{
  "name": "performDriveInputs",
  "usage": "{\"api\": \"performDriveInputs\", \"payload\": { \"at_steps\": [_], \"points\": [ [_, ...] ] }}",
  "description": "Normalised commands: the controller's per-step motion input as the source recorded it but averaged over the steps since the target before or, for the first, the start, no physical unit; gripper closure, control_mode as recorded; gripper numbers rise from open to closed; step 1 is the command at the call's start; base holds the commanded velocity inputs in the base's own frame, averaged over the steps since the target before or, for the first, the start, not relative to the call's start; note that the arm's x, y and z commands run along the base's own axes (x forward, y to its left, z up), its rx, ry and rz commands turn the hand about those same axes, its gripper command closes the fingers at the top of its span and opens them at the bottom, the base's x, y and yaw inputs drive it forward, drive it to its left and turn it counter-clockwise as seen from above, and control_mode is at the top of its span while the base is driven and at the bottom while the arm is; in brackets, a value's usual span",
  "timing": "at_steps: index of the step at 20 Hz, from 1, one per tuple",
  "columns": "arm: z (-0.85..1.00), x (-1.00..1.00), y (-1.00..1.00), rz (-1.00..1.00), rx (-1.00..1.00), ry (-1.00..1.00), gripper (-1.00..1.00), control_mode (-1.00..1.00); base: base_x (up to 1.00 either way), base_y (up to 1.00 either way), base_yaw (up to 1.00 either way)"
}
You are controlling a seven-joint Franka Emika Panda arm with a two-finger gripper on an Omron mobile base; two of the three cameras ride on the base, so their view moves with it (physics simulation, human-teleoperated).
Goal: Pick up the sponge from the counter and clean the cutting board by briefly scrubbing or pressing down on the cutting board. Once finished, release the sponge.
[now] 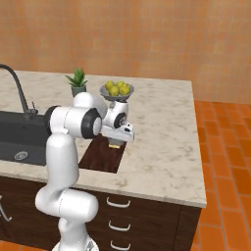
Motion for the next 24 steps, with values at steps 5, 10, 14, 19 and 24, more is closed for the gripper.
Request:
{"api": "performDriveInputs", "payload": {
  "at_steps": [5, 10, 14, 19, 24],
  "points": [
    [-0.28, -0.59, -0.01, 0.00, 0.00, -0.05, 1.00, -1.00, 0.00, 0.00, 0.00],
    [-0.26, -0.93, 0.00, 0.00, 0.00, -0.14, 1.00, -1.00, 0.00, 0.00, 0.00],
    [-0.04, -0.32, 0.12, 0.00, 0.00, -0.07, 1.00, -1.00, 0.00, 0.00, 0.00],
    [-0.01, -0.06, 0.81, 0.00, -0.01, -0.01, 1.00, -1.00, 0.00, 0.00, 0.00],
    [0.00, 0.00, 0.99, 0.02, -0.06, 0.00, 1.00, -1.00, 0.00, 0.00, 0.00]
  ]
}}
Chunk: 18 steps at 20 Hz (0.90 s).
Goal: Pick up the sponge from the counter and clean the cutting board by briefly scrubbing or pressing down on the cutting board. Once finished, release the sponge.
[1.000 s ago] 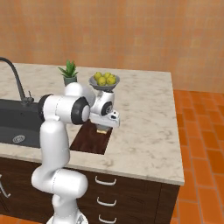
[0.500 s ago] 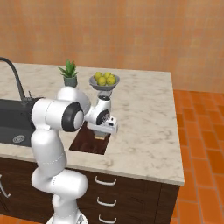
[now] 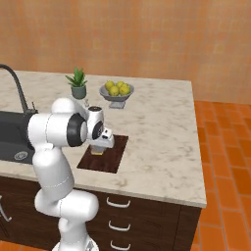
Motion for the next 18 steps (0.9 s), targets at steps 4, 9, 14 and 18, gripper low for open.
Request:
{"api": "performDriveInputs", "payload": {
  "at_steps": [4, 9, 14, 18],
  "points": [
    [-0.07, -0.19, 0.74, 0.00, -0.02, -0.01, 1.00, -1.00, 0.00, 0.00, 0.00],
    [-0.48, -0.40, -0.05, 0.00, 0.12, 0.00, 1.00, -1.00, 0.00, 0.00, 0.00],
    [-0.33, -0.75, -0.16, 0.00, 0.07, 0.00, 1.00, -1.00, 0.00, 0.00, 0.00],
    [-0.12, -1.00, 0.00, -0.03, 0.00, 0.00, 1.00, -1.00, 0.00, 0.00, 0.00]
  ]
}}
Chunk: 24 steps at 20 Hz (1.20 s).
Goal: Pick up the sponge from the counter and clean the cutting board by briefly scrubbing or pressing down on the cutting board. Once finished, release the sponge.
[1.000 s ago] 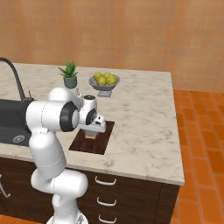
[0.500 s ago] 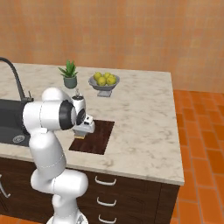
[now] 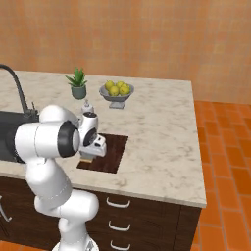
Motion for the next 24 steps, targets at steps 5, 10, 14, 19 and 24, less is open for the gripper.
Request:
{"api": "performDriveInputs", "payload": {
  "at_steps": [5, 10, 14, 19, 24],
  "points": [
    [-0.15, -0.95, 0.00, -0.09, 0.00, 0.00, 1.00, -1.00, 0.00, 0.00, 0.00],
    [-0.08, -0.03, -0.32, -0.09, 0.00, 0.00, 1.00, -1.00, 0.00, 0.00, 0.00],
    [0.00, 0.44, -0.77, 0.00, 0.00, 0.01, 1.00, -1.00, 0.00, 0.00, 0.00],
    [-0.04, 0.34, -0.93, 0.00, 0.03, 0.01, 1.00, -1.00, 0.00, 0.00, 0.00],
    [-0.17, 0.18, -0.91, 0.01, 0.03, 0.00, 1.00, -1.00, 0.00, 0.00, 0.00]
  ]
}}
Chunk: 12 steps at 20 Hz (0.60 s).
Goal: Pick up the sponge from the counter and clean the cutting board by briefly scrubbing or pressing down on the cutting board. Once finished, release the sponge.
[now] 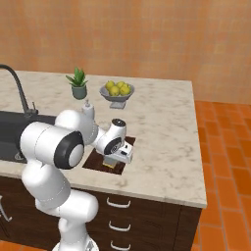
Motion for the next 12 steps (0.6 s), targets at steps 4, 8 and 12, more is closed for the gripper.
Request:
{"api": "performDriveInputs", "payload": {
  "at_steps": [4, 8, 12],
  "points": [
    [-0.36, 0.00, -0.84, 0.05, 0.00, 0.00, 1.00, -1.00, 0.00, 0.00, 0.00],
    [-0.41, -0.01, -0.74, 0.08, -0.02, 0.00, 1.00, -1.00, 0.00, 0.00, 0.00],
    [-0.49, -0.15, -0.63, 0.08, -0.05, 0.00, 1.00, -1.00, 0.00, 0.00, 0.00]
  ]
}}
